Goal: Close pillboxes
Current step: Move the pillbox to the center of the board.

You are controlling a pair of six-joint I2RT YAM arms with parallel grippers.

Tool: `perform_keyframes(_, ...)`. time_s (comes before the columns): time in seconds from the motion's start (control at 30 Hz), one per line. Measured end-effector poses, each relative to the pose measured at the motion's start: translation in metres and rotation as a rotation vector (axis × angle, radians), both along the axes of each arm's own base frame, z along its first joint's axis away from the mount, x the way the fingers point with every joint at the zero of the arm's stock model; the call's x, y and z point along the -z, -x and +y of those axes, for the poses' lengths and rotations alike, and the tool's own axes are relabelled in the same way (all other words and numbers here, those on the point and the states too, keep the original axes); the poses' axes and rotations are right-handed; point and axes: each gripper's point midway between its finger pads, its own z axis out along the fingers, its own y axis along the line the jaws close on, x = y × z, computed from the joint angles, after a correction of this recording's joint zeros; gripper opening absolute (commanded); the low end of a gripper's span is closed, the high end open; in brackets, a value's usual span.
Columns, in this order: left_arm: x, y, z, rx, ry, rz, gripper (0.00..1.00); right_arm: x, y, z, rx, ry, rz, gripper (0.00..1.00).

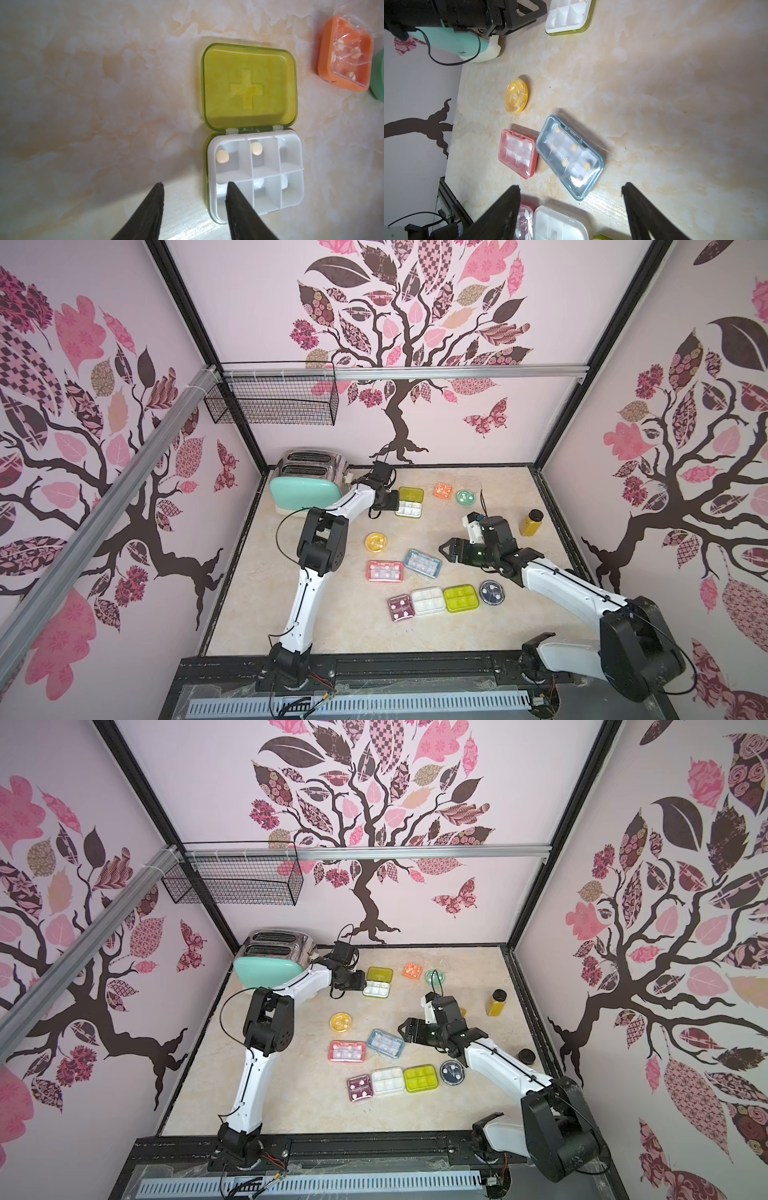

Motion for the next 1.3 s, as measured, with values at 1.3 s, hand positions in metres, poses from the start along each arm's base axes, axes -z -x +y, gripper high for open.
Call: perform_keyframes(1.3,0.016,0.099,0.006,0.12,-0.084,0.093,0.3,-0.004,0.003,0.001,0.011,-0.029,0.003,0.84)
